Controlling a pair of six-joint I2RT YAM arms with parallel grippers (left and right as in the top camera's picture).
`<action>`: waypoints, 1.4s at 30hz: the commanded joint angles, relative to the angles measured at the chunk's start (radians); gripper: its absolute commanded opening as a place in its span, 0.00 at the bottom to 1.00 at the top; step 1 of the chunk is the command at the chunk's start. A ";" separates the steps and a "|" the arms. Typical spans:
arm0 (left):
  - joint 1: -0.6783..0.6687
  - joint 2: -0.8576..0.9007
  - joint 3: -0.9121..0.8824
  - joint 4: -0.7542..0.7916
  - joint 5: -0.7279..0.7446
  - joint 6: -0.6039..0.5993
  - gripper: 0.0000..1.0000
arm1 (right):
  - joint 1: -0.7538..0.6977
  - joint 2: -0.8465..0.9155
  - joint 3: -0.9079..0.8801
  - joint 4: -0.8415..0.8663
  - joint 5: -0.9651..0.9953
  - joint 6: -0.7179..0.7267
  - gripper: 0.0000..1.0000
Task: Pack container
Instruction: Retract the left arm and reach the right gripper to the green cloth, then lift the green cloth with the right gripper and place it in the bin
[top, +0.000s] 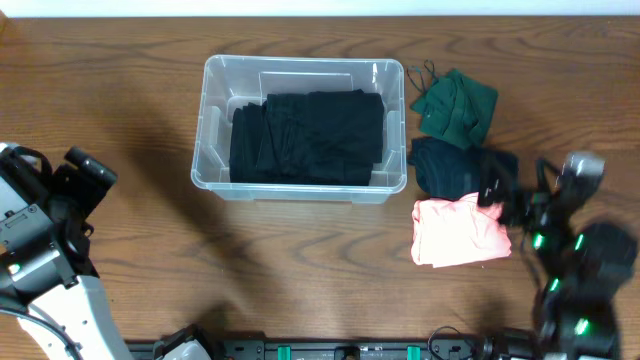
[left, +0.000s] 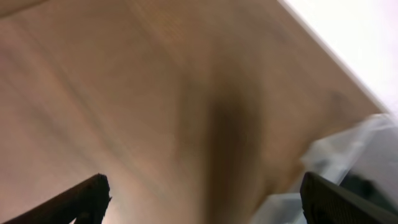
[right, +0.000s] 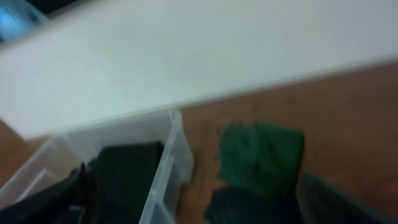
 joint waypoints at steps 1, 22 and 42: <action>0.005 0.018 0.039 -0.067 -0.182 0.024 0.98 | 0.008 0.258 0.254 -0.089 -0.047 -0.086 0.99; 0.006 0.097 0.039 -0.190 -0.199 0.024 0.98 | -0.093 1.176 0.776 -0.171 -0.083 0.035 0.94; 0.006 0.097 0.039 -0.190 -0.199 0.024 0.98 | -0.118 1.516 0.776 -0.195 -0.229 0.172 0.95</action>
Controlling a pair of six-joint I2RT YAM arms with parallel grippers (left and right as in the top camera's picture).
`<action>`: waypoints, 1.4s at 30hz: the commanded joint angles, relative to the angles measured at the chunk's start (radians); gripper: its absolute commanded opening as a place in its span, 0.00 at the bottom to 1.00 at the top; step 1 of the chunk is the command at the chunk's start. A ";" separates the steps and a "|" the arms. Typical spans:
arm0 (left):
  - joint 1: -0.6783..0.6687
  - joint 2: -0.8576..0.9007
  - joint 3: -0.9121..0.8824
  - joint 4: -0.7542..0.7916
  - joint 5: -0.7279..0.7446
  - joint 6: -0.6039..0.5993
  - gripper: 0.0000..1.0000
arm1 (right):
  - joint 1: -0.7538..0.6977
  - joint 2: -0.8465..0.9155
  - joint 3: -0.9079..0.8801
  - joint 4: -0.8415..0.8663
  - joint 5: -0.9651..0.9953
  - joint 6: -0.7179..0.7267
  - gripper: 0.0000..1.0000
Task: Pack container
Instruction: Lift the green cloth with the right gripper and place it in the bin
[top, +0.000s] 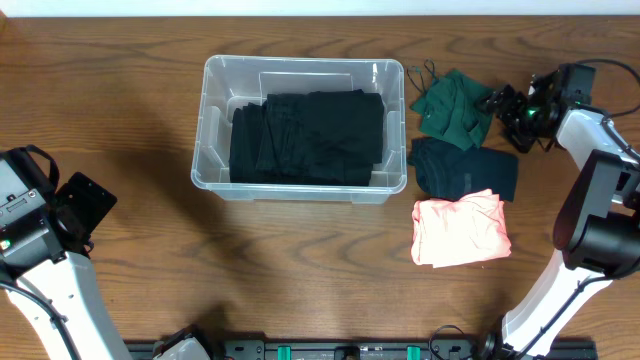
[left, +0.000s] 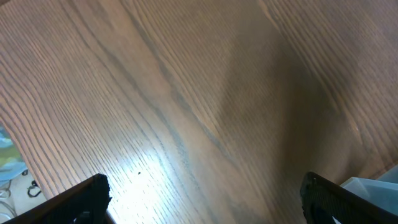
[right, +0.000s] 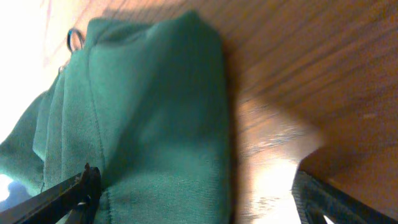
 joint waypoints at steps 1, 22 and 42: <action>0.005 0.004 0.016 -0.003 -0.016 0.017 0.98 | 0.037 0.039 0.013 -0.019 -0.039 0.026 0.94; 0.005 0.004 0.016 -0.003 -0.016 0.017 0.98 | 0.071 -0.047 0.014 0.068 -0.207 0.084 0.01; 0.005 0.004 0.016 -0.003 -0.015 0.017 0.98 | 0.481 -0.409 0.013 0.423 -0.409 0.280 0.01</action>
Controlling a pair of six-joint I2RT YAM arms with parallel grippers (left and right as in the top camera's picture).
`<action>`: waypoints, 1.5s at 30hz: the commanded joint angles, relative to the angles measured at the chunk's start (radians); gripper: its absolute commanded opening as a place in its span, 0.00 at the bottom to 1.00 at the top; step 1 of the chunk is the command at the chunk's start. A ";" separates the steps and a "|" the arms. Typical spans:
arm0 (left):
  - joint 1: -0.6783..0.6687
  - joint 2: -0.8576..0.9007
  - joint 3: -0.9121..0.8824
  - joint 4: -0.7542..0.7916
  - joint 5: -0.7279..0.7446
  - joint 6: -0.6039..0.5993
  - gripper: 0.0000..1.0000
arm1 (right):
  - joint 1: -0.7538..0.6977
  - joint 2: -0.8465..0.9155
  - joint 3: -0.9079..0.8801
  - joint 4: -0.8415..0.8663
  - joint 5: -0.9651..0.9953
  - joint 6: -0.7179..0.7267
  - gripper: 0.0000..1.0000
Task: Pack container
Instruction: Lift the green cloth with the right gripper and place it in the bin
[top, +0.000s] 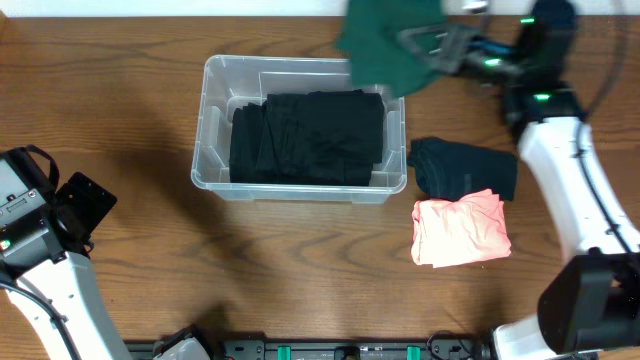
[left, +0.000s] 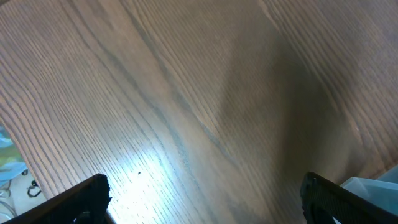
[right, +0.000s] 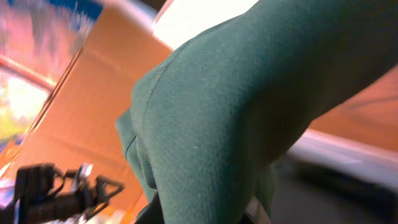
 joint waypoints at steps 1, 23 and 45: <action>0.005 0.004 0.016 -0.003 -0.016 0.017 0.98 | 0.135 0.016 0.007 -0.006 0.112 0.027 0.01; 0.005 0.004 0.016 -0.003 -0.016 0.017 0.98 | 0.485 0.424 0.007 0.027 0.413 0.061 0.01; 0.005 0.004 0.016 -0.003 -0.016 0.017 0.98 | 0.514 0.401 0.012 -0.019 0.348 -0.049 0.46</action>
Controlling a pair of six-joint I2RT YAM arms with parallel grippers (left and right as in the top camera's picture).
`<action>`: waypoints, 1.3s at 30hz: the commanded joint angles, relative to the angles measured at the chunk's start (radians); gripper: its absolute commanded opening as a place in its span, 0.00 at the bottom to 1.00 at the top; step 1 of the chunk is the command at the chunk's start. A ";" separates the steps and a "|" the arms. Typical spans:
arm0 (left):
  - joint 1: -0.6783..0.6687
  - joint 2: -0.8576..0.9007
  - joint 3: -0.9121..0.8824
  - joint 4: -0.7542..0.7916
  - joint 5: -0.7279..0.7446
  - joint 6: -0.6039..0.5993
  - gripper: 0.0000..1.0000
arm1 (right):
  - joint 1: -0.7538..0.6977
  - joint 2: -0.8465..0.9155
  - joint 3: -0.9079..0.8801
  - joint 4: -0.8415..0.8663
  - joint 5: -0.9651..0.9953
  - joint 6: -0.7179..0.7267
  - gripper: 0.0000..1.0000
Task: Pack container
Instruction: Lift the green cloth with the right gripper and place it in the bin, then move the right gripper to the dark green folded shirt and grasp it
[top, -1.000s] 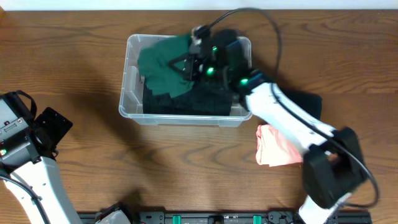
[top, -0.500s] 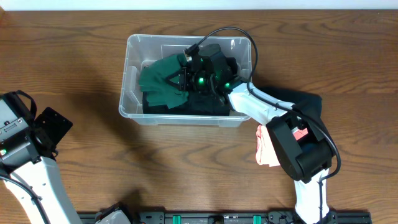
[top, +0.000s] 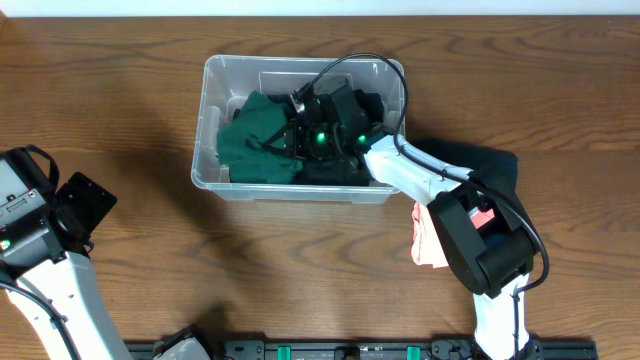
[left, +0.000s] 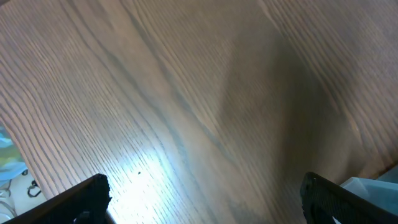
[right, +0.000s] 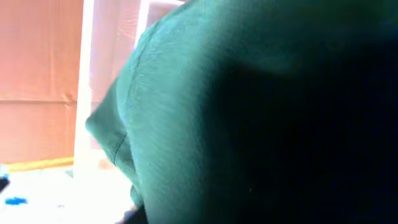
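The clear plastic container (top: 212, 75) stands at the table's back middle. Black folded clothes (top: 355, 105) lie in it. A green garment (top: 252, 140) now rests in its left half. My right gripper (top: 300, 135) reaches into the container at the garment's right edge. Green cloth (right: 186, 112) fills the right wrist view and hides the fingers; the grip appears shut on it. A dark navy garment (top: 497, 165) and a pink garment (top: 428, 238) lie right of the container, partly under my right arm. My left gripper (left: 205, 208) hangs open over bare wood at the far left.
The wooden table (top: 300, 270) stretches in front of the container. My right arm (top: 430, 180) crosses from the front right over the container's right wall. The left arm's base (top: 40, 250) stands at the front left.
My right gripper was high behind the container's right end with the green garment hanging from it. Now gripper and garment are down inside the container's left half. The left arm is unchanged.
The green, navy and pink garments first lay right of the container with my right arm at the front right. Then my right gripper was at the green garment. Then it held the garment aloft behind the container. Now the garment is in the container.
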 joint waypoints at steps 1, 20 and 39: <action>0.005 0.004 0.016 -0.003 -0.016 0.017 0.98 | 0.005 -0.025 0.025 -0.016 -0.006 -0.145 0.59; 0.005 0.004 0.016 -0.003 -0.015 0.017 0.98 | -0.300 -0.401 0.242 -0.584 0.225 -0.435 0.84; 0.005 0.004 0.016 -0.003 -0.016 0.017 0.98 | -0.990 -0.266 0.080 -1.053 0.316 -0.589 0.99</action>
